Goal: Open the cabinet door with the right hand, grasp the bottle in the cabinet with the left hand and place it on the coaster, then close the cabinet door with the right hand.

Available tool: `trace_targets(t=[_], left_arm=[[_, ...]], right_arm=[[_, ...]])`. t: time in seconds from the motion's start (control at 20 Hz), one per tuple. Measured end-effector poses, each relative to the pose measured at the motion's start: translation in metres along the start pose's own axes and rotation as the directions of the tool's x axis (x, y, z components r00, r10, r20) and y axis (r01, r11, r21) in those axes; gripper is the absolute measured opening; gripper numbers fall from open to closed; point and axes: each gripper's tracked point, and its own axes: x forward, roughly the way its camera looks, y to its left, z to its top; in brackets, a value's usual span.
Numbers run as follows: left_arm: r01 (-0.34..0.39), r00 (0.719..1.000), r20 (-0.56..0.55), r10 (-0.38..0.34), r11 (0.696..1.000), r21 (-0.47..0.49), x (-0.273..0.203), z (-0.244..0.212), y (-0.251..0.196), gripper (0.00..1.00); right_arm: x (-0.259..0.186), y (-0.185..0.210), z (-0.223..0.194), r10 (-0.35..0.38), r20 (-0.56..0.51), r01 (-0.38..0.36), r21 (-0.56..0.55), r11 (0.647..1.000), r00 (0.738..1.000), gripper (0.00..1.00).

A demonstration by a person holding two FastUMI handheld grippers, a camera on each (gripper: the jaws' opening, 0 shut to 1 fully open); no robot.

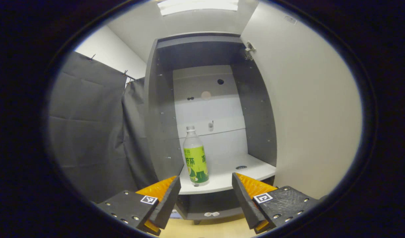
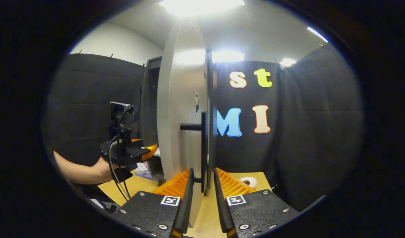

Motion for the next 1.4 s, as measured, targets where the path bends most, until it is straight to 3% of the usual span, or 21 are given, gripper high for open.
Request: trace_targets(t=[0.05, 0.1, 0.2, 0.4, 0.55, 0.75, 0.95, 1.0, 1.1, 1.15, 1.2, 1.25, 1.4], left_arm=[[-0.006, 1.000, -0.004, 0.006, 1.000, 0.004, 0.011, -0.003, 0.006, 0.89], [-0.007, 1.000, -0.003, 0.007, 1.000, 0.012, 0.023, -0.006, 0.011, 0.89], [-0.009, 1.000, 0.000, 0.009, 0.999, 0.032, 0.051, -0.014, 0.012, 0.89], [0.005, 1.000, -0.016, -0.004, 0.999, 0.034, 0.096, -0.030, 0.012, 0.89], [-0.003, 1.000, 0.007, 0.002, 1.000, 0.030, 0.123, -0.030, 0.021, 0.89], [-0.007, 1.000, 0.003, 0.007, 1.000, 0.012, 0.159, -0.034, 0.036, 0.89], [0.016, 1.000, -0.008, -0.016, 1.000, -0.007, 0.183, -0.041, 0.029, 0.89], [0.002, 1.000, -0.006, -0.002, 1.000, 0.005, 0.181, -0.041, 0.029, 0.95], [0.003, 1.000, 0.007, -0.003, 1.000, -0.007, 0.181, -0.039, 0.027, 0.75], [0.003, 1.000, 0.013, -0.003, 1.000, -0.015, 0.178, -0.036, 0.028, 0.60], [0.017, 1.000, 0.013, -0.016, 1.000, -0.016, 0.175, -0.034, 0.026, 0.60], [0.014, 1.000, 0.020, -0.013, 1.000, -0.021, 0.171, -0.029, 0.027, 0.67], [-0.006, 0.999, 0.050, 0.009, 0.999, -0.045, 0.151, -0.013, 0.033, 0.67]], right_arm=[[0.000, -0.005, -0.005, -0.025, -0.014, 0.025, -0.024, 0.999, 1.000, 0.41], [-0.001, -0.009, -0.006, -0.058, -0.012, 0.057, -0.055, 0.997, 0.998, 0.55], [-0.004, -0.016, -0.003, -0.112, 0.009, 0.113, -0.086, 0.990, 0.994, 0.70], [-0.005, -0.023, -0.016, -0.182, -0.018, 0.181, -0.049, 0.982, 0.983, 0.88], [-0.008, -0.028, -0.034, -0.242, -0.069, 0.236, -0.086, 0.968, 0.968, 0.91], [-0.007, -0.027, -0.028, -0.287, -0.034, 0.279, -0.139, 0.950, 0.957, 0.93], [-0.009, -0.027, -0.032, -0.322, -0.032, 0.319, -0.076, 0.945, 0.946, 0.91], [-0.009, -0.027, -0.033, -0.331, -0.031, 0.330, -0.053, 0.943, 0.943, 0.91], [-0.009, -0.027, -0.036, -0.342, -0.028, 0.341, -0.021, 0.940, 0.939, 0.92], [-0.008, -0.028, -0.037, -0.345, -0.029, 0.344, -0.013, 0.939, 0.938, 0.92], [-0.009, -0.028, -0.036, -0.344, -0.030, 0.344, -0.013, 0.939, 0.939, 0.93], [-0.010, -0.028, -0.036, -0.342, -0.028, 0.341, -0.020, 0.940, 0.939, 0.93], [-0.014, -0.029, -0.035, -0.326, -0.011, 0.325, -0.050, 0.944, 0.945, 0.94]])
